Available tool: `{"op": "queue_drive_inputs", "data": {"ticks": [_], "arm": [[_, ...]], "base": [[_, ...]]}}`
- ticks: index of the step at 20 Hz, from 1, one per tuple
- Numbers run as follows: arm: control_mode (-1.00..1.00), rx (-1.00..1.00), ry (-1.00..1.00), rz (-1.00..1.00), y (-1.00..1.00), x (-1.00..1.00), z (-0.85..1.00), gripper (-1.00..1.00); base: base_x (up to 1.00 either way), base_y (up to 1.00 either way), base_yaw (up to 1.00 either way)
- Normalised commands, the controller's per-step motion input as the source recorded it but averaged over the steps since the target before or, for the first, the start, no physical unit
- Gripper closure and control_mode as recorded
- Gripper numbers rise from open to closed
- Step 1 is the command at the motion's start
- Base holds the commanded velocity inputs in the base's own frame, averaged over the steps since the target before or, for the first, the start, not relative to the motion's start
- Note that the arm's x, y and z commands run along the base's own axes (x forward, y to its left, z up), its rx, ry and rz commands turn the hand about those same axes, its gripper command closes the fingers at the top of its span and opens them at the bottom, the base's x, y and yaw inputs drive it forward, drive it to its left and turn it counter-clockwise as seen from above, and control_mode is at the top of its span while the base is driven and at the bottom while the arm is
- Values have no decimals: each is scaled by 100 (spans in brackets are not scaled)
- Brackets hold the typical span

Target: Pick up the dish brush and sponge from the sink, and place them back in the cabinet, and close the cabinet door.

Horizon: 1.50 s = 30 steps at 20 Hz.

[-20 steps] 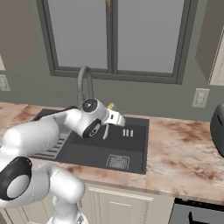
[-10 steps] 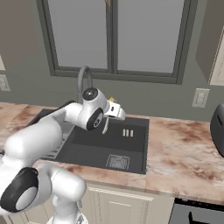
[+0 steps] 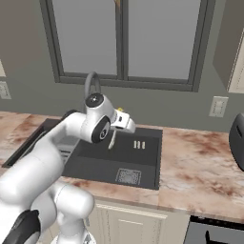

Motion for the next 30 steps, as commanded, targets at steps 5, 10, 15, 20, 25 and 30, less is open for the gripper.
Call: {"op": "queue_drive_inputs", "data": {"ticks": [5, 10, 15, 20, 25, 30], "arm": [[-100, 0, 4, 0, 0, -38, 32, 100], [-100, 0, 4, 0, 0, -38, 36, 100], [-100, 1, 4, 0, 0, -44, 32, 100], [-100, 3, 3, 0, 4, -44, 21, 100], [-100, 4, 0, 0, 21, -41, 15, 100], [-100, 5, 0, 0, 32, -44, 17, 100]], "base": [[0, 0, 0], [0, 0, 0], [0, 0, 0], [0, 0, 0], [0, 0, 0], [0, 0, 0]]}}
